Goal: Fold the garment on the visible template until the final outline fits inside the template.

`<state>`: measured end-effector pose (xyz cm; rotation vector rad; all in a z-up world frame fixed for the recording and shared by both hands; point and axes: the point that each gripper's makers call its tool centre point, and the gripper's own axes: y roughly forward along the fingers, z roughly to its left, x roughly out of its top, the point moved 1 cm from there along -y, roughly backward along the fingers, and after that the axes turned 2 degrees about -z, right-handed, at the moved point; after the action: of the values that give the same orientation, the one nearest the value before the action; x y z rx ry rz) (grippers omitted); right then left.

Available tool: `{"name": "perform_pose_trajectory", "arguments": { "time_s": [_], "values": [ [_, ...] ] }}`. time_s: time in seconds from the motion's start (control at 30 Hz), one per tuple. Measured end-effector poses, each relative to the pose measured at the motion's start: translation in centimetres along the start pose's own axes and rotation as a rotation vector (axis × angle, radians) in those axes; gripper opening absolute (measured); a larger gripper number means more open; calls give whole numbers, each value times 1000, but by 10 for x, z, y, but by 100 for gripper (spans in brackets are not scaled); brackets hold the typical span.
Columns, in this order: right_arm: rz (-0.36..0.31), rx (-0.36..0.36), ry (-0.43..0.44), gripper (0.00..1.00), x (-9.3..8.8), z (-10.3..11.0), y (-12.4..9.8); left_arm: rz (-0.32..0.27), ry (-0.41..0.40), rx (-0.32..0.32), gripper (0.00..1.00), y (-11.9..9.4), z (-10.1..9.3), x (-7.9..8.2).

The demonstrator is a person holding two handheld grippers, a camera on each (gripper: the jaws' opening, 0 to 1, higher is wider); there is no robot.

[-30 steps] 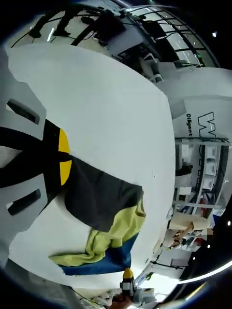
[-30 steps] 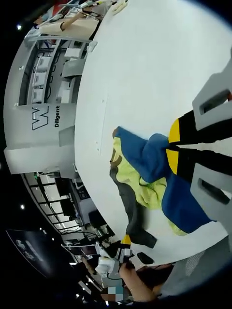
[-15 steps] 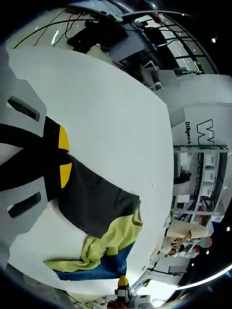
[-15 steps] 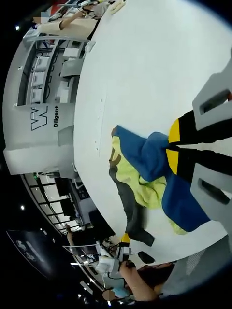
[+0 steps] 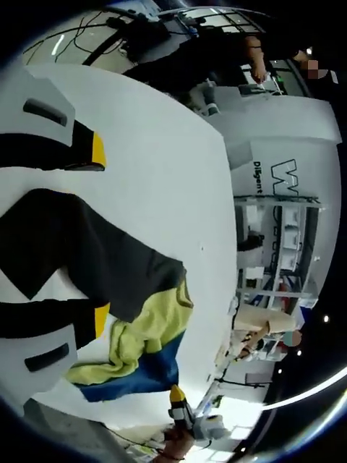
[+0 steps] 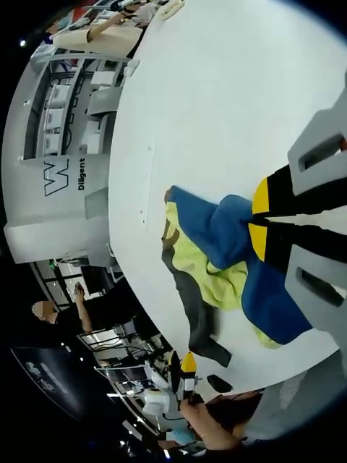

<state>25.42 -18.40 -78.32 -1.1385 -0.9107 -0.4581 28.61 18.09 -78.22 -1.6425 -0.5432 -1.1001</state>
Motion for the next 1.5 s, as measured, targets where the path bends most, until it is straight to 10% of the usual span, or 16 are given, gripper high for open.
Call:
{"name": "perform_pose_trajectory", "arguments": {
  "time_s": [0.77, 1.5],
  "values": [
    [-4, 22, -1, 0, 1, 3, 1, -12, 109, -139, 88, 39, -68, 14],
    [0, 27, 4, 0, -1, 2, 3, 61, 165, -187, 45, 78, -97, -10]
  ]
}}
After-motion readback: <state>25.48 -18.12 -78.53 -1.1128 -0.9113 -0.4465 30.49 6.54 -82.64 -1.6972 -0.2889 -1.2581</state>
